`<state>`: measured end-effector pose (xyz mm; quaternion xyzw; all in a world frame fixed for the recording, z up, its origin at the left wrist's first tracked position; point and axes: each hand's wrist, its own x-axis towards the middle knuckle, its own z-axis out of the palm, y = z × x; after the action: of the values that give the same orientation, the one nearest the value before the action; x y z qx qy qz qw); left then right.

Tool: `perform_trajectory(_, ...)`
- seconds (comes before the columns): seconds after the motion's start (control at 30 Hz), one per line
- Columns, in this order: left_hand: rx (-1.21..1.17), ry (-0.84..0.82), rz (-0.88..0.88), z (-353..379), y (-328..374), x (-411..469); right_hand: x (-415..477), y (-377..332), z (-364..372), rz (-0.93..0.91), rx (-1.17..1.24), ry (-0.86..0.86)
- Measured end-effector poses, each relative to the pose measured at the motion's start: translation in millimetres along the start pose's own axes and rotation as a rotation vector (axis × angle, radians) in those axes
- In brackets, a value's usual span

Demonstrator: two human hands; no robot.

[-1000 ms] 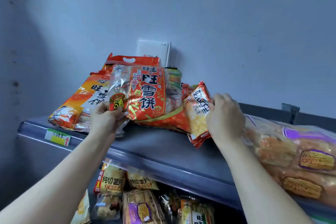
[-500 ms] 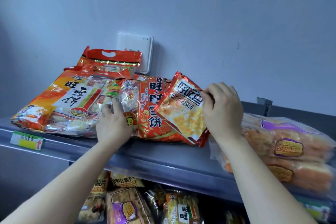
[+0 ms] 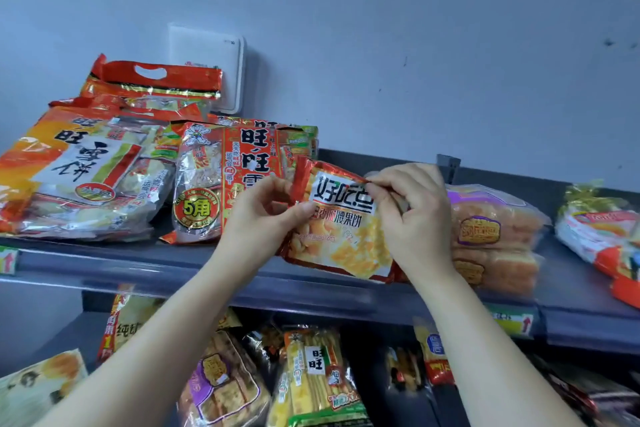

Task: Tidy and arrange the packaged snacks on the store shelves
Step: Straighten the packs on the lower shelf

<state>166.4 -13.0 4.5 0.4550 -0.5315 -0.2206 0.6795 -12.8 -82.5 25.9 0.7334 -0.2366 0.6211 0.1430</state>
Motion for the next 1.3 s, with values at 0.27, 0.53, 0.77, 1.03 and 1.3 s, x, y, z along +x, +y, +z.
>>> perform_trajectory(0.27, -0.006, 0.0, -0.046, 89, 2, -45, -38, 32, -76, 0.31, 0.11, 0.017)
perform_trajectory(0.53, -0.041, -0.033, -0.19, 200, -6, -103, -94, 84, -183, 0.586, 0.033, 0.048)
perform_trajectory(0.77, -0.091, -0.112, -0.378, 309, -27, -166, -164, 134, -292, 0.866, -0.026, -0.13)
perform_trajectory(1.03, -0.217, -0.037, -0.705, 402, -66, -217, -237, 187, -378, 1.174, 0.103, -0.381)
perform_trajectory(1.3, -0.218, -0.031, -0.881, 468, -108, -228, -281, 249, -405, 1.334, 0.179, -0.511)
